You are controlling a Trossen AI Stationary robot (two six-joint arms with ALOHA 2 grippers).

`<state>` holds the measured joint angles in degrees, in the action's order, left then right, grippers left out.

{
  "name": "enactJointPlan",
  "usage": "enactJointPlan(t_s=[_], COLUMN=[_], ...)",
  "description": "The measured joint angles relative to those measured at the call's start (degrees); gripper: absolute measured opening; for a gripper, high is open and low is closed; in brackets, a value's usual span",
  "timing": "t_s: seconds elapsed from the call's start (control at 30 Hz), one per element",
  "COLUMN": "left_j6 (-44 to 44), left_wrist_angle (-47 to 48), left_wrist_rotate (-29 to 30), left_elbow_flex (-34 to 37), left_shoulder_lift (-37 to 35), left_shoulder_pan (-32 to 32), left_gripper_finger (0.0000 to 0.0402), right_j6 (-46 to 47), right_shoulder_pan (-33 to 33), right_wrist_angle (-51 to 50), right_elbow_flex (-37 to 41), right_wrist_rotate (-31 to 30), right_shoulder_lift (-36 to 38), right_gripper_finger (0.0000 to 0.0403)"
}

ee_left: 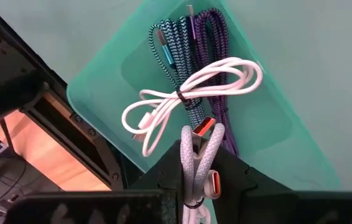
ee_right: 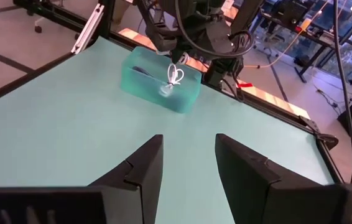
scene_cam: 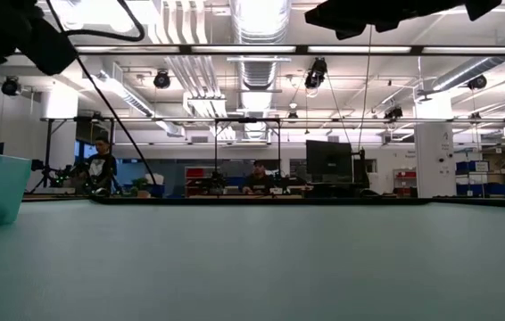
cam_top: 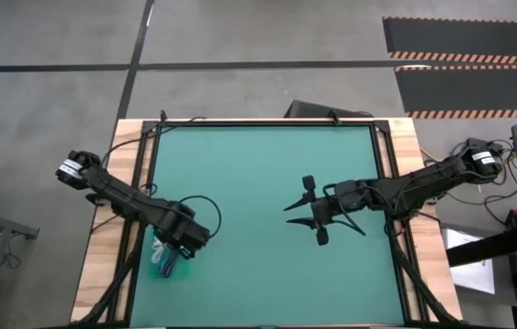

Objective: Pick and place USB-C Cables
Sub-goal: Put the white charger cable in the green bin

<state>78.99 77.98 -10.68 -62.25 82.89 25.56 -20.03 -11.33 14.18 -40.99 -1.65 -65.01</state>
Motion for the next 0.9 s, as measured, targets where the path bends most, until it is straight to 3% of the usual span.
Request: enactJointPlan(t_s=[0.9], left_j6=[1.7], left_wrist_angle=[-5.9], left_wrist_rotate=[-0.9], left_elbow_flex=[5.5], left_shoulder_lift=[0.6], left_shoulder_pan=[0.0], left_gripper_finger=[0.0034], right_j6=[0.1], right_shoulder_pan=[0.0], right_wrist_angle=[-0.7], right_elbow_flex=[0.0], right_wrist_rotate=[0.0], right_shoulder_lift=[0.0], right_gripper_finger=[0.0134])
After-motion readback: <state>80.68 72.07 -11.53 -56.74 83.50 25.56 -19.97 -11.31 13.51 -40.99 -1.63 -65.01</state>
